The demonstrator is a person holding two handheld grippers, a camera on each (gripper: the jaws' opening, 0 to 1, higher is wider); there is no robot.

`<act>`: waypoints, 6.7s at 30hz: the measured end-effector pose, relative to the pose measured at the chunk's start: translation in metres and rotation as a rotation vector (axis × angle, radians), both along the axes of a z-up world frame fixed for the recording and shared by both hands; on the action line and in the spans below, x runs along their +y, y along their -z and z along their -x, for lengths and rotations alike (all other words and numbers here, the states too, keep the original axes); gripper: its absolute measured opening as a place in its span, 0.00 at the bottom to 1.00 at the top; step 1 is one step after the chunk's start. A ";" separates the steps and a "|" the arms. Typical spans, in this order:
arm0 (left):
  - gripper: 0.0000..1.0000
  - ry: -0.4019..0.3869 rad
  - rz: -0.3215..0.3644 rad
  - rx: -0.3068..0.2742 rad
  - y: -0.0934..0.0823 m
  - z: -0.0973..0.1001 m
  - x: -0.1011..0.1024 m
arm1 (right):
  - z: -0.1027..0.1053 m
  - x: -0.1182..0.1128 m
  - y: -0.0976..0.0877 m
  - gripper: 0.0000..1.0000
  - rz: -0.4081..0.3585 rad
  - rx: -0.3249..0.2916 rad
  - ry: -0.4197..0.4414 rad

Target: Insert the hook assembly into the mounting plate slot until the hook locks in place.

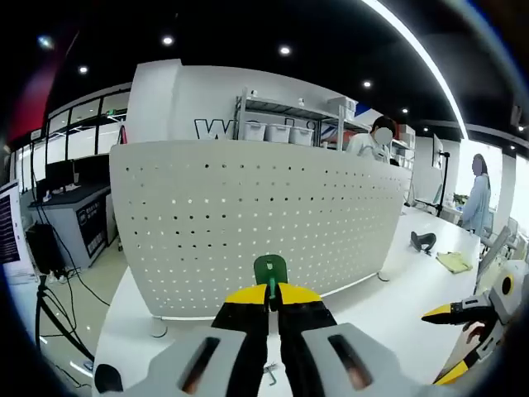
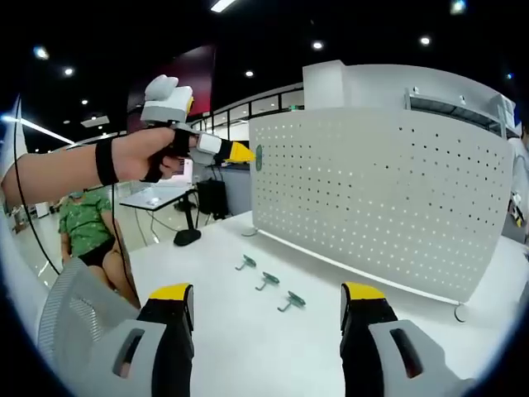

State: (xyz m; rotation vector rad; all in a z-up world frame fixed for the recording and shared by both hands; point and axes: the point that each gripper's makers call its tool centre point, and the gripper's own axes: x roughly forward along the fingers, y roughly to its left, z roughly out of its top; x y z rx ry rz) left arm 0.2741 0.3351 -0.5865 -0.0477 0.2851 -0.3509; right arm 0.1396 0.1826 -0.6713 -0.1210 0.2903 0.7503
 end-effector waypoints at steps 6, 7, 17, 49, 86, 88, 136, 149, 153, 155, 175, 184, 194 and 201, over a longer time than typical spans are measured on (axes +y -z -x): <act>0.02 0.004 -0.010 -0.004 -0.005 -0.005 -0.002 | 0.002 0.000 0.002 0.73 0.003 0.005 0.000; 0.02 0.003 -0.014 -0.007 -0.006 -0.006 -0.003 | 0.002 0.000 0.001 0.73 0.003 0.004 0.000; 0.02 0.009 -0.023 -0.020 -0.020 -0.021 -0.008 | 0.002 -0.004 0.003 0.72 0.003 0.007 0.013; 0.02 -0.010 -0.086 -0.051 -0.043 -0.065 -0.010 | 0.001 -0.017 0.002 0.70 0.012 0.001 0.048; 0.02 -0.099 -0.129 -0.098 -0.053 -0.101 -0.010 | 0.003 -0.021 0.010 0.70 0.029 0.020 0.045; 0.02 -0.101 -0.128 -0.094 -0.053 -0.104 -0.011 | 0.004 -0.020 0.011 0.70 0.028 0.023 0.044; 0.02 -0.182 -0.116 -0.070 -0.058 -0.146 -0.010 | 0.001 -0.036 0.020 0.69 0.028 0.050 0.087; 0.03 -0.243 -0.047 -0.021 -0.058 -0.148 -0.010 | 0.001 -0.031 0.020 0.69 0.020 0.049 0.077; 0.03 -0.235 -0.068 -0.016 -0.056 -0.149 -0.010 | 0.002 -0.031 0.021 0.68 0.020 0.052 0.075; 0.03 -0.235 -0.065 -0.015 -0.056 -0.149 -0.010 | 0.002 -0.032 0.020 0.68 0.017 0.049 0.078; 0.06 -0.173 -0.075 -0.042 -0.061 -0.146 -0.015 | 0.002 -0.030 0.020 0.68 0.022 0.050 0.070; 0.10 -0.152 -0.080 -0.034 -0.057 -0.142 -0.017 | 0.002 -0.028 0.019 0.68 0.018 0.047 0.065; 0.16 -0.097 -0.089 -0.058 -0.060 -0.135 -0.022 | 0.000 -0.026 0.017 0.68 0.026 0.044 0.052; 0.21 -0.066 -0.088 -0.056 -0.058 -0.130 -0.026 | 0.001 -0.025 0.017 0.68 0.032 0.043 0.043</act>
